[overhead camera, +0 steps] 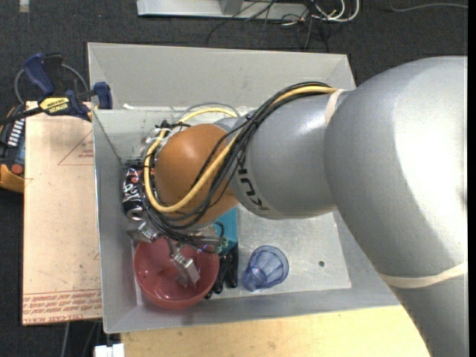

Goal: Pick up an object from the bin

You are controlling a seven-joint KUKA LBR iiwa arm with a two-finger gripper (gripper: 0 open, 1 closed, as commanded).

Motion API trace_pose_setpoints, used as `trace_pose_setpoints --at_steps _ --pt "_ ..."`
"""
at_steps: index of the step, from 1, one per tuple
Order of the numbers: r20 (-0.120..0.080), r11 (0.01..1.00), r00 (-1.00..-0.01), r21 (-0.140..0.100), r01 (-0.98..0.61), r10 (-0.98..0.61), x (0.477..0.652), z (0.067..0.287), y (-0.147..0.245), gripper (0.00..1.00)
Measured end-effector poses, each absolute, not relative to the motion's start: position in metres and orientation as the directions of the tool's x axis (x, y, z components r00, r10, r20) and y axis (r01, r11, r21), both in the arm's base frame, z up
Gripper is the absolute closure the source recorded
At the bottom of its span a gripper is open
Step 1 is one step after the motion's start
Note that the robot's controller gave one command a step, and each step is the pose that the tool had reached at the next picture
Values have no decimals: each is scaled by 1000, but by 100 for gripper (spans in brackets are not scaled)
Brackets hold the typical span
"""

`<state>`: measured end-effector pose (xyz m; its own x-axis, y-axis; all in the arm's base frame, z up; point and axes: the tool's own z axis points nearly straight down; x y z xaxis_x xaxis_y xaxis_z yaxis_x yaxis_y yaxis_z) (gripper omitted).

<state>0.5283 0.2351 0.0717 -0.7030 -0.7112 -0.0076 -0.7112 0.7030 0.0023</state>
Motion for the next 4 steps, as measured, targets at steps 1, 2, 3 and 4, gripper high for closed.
trace_pose_setpoints --at_steps 1,2,3,4 --pt "-19 668 -667 -4 -745 -744 535 71 242 0" --pt "-24 705 -705 -1 -709 -709 533 76 237 100" --pt "-24 706 -705 -1 -709 -708 533 76 237 100" --pt "-24 706 -706 -1 -708 -708 533 77 237 100"
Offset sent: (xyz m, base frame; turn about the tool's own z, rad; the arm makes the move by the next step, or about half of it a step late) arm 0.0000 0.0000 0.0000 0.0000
